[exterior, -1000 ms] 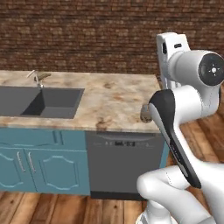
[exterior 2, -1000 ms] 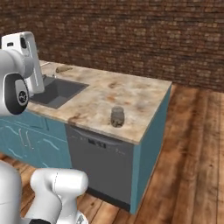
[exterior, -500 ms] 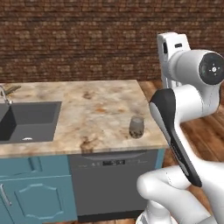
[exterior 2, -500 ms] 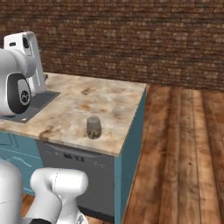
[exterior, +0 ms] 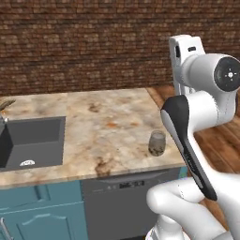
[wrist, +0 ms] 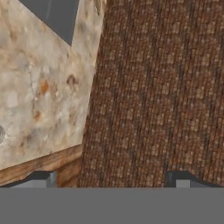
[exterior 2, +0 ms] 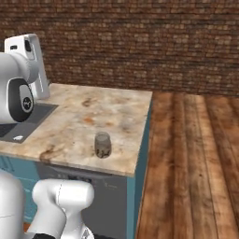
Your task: Pick the jar and jar from the dining table and place them in the open cabinet. Close the cabinet after placing the objects.
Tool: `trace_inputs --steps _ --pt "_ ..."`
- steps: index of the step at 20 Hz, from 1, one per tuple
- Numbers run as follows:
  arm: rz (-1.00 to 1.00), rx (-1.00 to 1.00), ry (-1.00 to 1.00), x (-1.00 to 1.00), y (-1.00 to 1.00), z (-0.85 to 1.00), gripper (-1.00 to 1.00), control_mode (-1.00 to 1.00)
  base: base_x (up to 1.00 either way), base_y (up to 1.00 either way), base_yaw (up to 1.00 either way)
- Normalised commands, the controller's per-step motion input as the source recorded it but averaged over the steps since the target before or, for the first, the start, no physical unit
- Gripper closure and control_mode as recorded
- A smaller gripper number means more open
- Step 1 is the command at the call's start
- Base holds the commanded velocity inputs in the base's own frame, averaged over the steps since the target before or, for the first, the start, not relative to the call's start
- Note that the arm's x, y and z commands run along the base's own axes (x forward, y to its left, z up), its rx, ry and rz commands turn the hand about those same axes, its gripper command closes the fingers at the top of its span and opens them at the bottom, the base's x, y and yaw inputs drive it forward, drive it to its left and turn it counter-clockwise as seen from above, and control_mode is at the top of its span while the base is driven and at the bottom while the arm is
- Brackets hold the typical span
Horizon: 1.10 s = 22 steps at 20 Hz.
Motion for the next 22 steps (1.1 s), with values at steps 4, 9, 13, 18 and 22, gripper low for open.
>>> trace_inputs --steps 4,9,13,18,22 --pt "0.00 0.00 0.00 0.00 0.00 0.00 -1.00 1.00 0.59 0.27 -0.17" --pt "0.00 0.00 0.00 0.00 0.00 0.00 -1.00 1.00 0.55 0.22 -0.13" --pt "0.00 0.00 0.00 0.00 0.00 0.00 -1.00 1.00 0.41 0.20 -0.09" --pt "-0.01 0.00 0.00 -0.02 0.00 -0.03 -1.00 -1.00 0.03 0.02 -0.01" --pt "-0.21 0.10 0.11 -0.22 0.00 -0.34 -1.00 -1.00 0.00 0.00 0.00"
